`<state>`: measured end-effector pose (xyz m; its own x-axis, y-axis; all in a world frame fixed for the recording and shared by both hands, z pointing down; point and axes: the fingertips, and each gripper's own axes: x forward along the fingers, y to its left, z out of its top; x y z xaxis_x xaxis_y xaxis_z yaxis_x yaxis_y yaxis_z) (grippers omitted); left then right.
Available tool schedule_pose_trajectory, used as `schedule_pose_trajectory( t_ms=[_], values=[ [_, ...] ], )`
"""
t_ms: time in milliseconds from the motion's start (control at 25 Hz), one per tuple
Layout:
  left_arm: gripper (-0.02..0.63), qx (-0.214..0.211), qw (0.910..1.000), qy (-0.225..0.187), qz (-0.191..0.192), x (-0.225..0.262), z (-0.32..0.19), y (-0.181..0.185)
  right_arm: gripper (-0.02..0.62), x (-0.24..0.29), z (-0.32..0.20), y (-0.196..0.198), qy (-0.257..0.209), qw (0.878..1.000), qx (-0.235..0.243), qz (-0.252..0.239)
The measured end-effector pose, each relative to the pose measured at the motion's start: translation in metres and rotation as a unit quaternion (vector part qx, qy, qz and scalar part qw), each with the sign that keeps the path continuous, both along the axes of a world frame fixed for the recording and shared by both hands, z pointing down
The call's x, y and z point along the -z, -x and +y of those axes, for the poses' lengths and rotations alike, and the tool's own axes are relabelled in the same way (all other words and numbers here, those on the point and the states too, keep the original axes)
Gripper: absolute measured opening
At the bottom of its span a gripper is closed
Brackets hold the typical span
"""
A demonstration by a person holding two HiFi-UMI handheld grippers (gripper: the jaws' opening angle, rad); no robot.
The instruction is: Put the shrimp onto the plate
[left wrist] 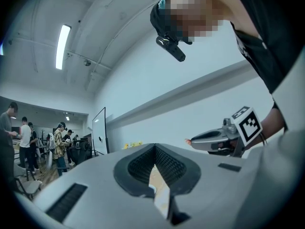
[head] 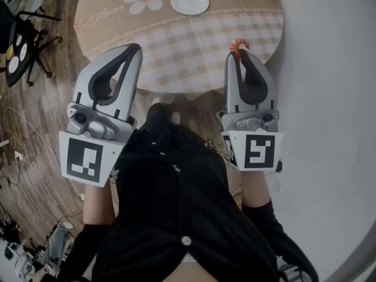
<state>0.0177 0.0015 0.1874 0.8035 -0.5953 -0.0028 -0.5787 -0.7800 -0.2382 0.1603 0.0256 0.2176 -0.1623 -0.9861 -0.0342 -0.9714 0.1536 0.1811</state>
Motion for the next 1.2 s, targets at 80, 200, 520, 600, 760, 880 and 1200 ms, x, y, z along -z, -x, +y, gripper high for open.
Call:
schedule_pose_trajectory(
  t_ms=[80,200,520,600,760,880,1200],
  values=[
    [0.002,-0.004,1.0000,-0.002,0.001,0.001,-0.002,-0.002,0.044,0.001,-0.001,-0.001,-0.002,1.000,-0.003,0.000],
    [0.002,-0.013,0.9999,-0.005,0.003,0.002,-0.006,-0.003,0.044,0.002,-0.004,0.000,-0.005,1.000,-0.009,0.002],
    [0.002,-0.029,0.9995,-0.003,0.010,0.002,-0.033,0.004,0.044,0.006,-0.027,0.011,-0.004,1.000,-0.021,0.012],
    [0.002,-0.034,0.9994,-0.001,0.009,0.001,-0.043,0.006,0.044,0.007,-0.036,0.013,-0.002,1.000,-0.025,0.013],
    [0.002,-0.045,0.9990,0.000,0.009,0.001,-0.067,0.010,0.044,0.007,-0.057,0.018,0.001,0.999,-0.035,0.011],
    [0.002,-0.050,0.9987,0.001,0.012,-0.001,-0.084,0.016,0.044,0.006,-0.073,0.027,0.004,0.999,-0.037,0.010],
    [0.002,-0.058,0.9982,0.003,0.015,-0.006,-0.122,0.036,0.044,0.006,-0.108,0.049,0.012,0.999,-0.044,0.017]
  ],
)
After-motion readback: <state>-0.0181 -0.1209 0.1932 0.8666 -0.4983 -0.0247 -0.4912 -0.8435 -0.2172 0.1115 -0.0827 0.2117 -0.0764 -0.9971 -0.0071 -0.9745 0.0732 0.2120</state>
